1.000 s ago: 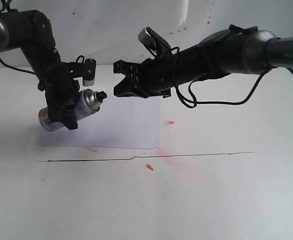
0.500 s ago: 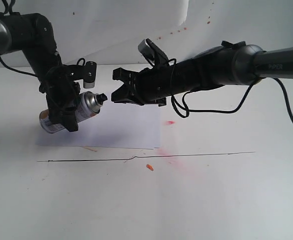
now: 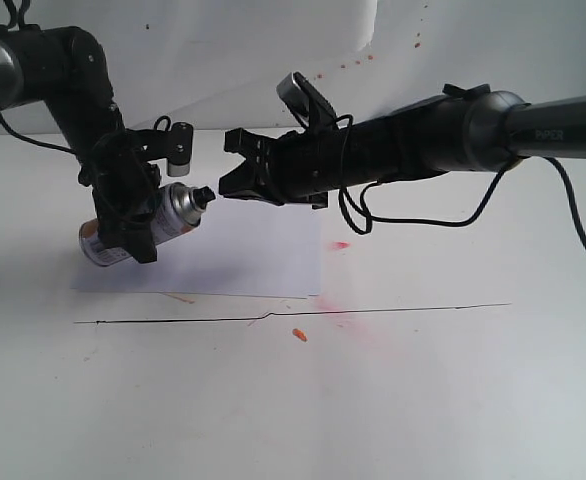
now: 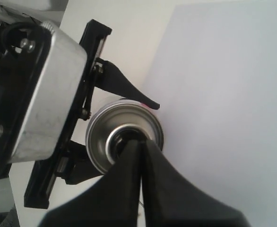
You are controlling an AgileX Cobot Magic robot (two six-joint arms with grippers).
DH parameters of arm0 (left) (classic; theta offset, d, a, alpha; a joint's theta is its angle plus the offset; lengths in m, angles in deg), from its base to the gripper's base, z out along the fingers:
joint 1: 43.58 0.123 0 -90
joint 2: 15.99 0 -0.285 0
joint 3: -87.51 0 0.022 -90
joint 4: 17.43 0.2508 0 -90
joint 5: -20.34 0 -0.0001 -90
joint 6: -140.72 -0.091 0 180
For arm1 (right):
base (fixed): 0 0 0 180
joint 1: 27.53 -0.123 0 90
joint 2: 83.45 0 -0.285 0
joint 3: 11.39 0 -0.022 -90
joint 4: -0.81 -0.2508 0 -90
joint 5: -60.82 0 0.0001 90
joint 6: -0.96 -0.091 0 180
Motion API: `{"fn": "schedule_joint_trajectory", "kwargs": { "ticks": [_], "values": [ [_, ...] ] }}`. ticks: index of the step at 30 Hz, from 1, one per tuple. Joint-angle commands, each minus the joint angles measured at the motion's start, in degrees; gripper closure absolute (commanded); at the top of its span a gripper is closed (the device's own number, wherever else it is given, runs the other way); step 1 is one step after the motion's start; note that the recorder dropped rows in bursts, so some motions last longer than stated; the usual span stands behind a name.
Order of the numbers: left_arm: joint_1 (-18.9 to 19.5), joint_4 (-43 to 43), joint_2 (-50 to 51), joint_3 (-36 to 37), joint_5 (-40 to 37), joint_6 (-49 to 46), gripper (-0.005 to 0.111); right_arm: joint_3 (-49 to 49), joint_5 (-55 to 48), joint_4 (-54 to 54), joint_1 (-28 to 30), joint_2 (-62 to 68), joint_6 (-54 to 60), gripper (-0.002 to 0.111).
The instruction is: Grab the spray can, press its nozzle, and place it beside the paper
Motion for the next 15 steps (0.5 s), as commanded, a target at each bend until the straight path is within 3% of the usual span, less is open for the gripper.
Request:
{"fn": "schedule_joint_trajectory", "kwargs": {
  "ticks": [1,15],
  "values": [
    [0.09,-1.64,-0.67,-0.57,0.0,0.37,0.107,-0.34,-0.44,-1.76,-0.87,0.2,1.23,0.108],
    [0.09,-1.64,-0.67,-0.57,0.0,0.37,0.107,-0.34,-0.46,-3.42,-2.91,2.57,1.77,0.108]
  ]
}}
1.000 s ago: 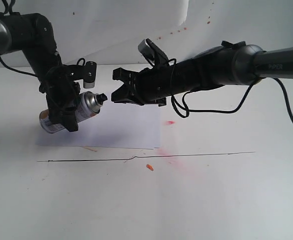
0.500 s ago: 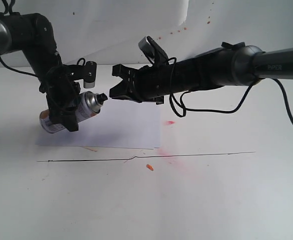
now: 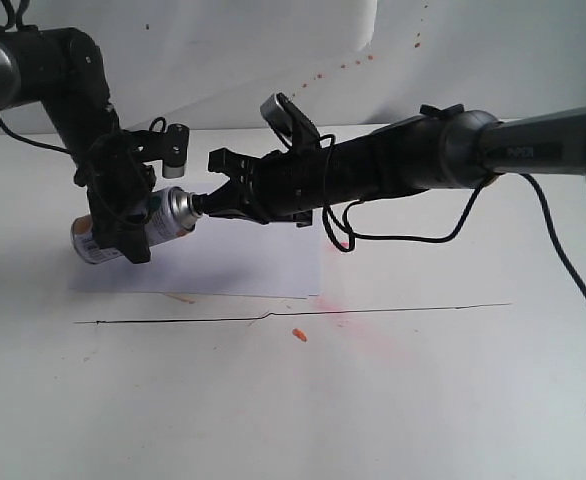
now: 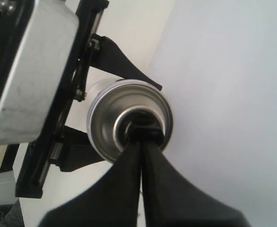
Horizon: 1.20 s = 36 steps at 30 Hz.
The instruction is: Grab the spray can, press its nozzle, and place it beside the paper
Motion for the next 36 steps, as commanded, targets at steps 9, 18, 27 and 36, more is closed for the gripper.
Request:
{"fn": "schedule_joint_trajectory", "kwargs": {
  "ticks": [9,18,27,36],
  "values": [
    [-0.27,-2.87,-0.69,-0.57,0.0,0.25,0.107,-0.24,-0.46,-3.12,-0.42,0.23,2.11,0.108],
    [-0.27,-2.96,-0.69,-0.57,0.0,0.25,0.107,-0.24,-0.46,-3.12,-0.42,0.23,2.11,0.108],
    [-0.27,-2.94,-0.69,-0.57,0.0,0.13,0.107,-0.24,-0.46,-1.36,0.84,-0.73,1.94,0.108],
    [-0.27,-2.72,-0.94,-0.57,0.0,0.25,0.107,-0.24,-0.28,0.21,2.04,-2.02,1.94,0.108]
  ]
}}
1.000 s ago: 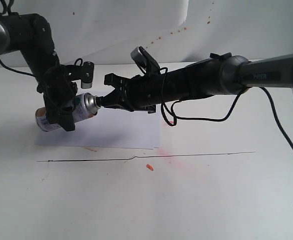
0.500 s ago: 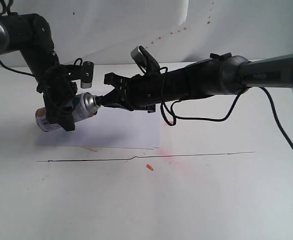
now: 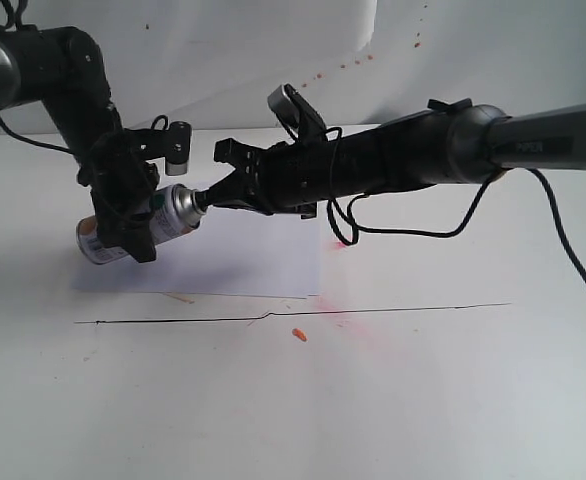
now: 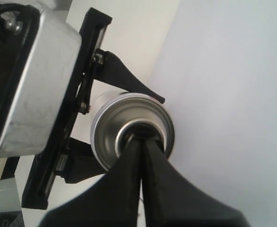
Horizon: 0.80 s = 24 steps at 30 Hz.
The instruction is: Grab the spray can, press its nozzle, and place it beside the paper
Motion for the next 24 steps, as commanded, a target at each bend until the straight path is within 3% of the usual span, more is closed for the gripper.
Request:
{"fn": "schedule_joint_trajectory", "kwargs": {
  "ticks": [1,7,12,18,21,24],
  "values": [
    [-0.3,-1.32,-1.05,-0.57,-0.23,0.25,0.107,-0.24,-0.31,3.07,1.67,-2.22,0.62,0.108],
    [-0.3,-1.32,-3.35,-0.57,-0.23,0.25,0.107,-0.24,0.03,15.93,6.44,-7.9,-3.37,0.108],
    [-0.3,-3.13,-5.31,-0.57,0.78,1.78,0.107,2.1,2.6,38.58,10.05,-15.9,-13.33,0.108],
    [0.46,-8.74,-6.76,-0.57,2.6,3.49,0.107,20.08,18.45,39.84,10.05,-30.6,-10.45,0.108],
    [4.28,-18.99,-6.91,-0.22,2.49,3.63,0.107,31.41,25.82,38.82,10.05,-41.77,-9.56,0.108],
    [6.99,-23.26,-8.29,0.27,2.54,3.16,0.107,37.22,26.91,38.27,10.05,-50.69,-3.71,0.108]
  ]
}}
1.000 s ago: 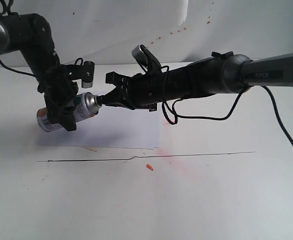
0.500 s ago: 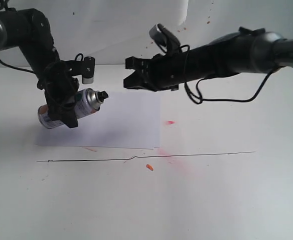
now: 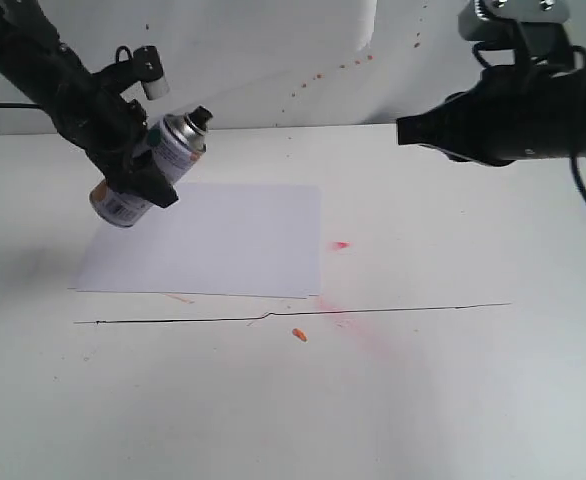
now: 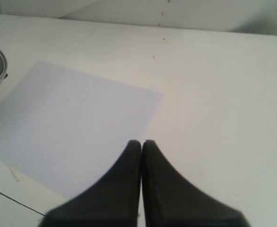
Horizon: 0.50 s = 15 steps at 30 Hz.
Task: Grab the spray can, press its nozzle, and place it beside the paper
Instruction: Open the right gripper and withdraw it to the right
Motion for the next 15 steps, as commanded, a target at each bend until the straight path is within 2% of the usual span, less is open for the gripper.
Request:
{"fn": "schedule_joint_trajectory", "kwargs": {
  "ticks": [1,6,15],
  "values": [
    [3.78,-7.36,-3.24,0.27,0.77,1.26,0.107,7.97,1.87,-0.67,0.35,-12.81,7.21,0.108],
    [7.05,-17.25,-6.54,0.27,0.35,1.47,0.107,16.74,1.94,-0.67,0.35,-30.82,7.36,0.108],
    [7.05,-18.82,-8.09,0.65,-2.0,1.72,0.107,26.12,-4.77,-0.81,0.35,-50.4,4.69,0.108]
  ]
}}
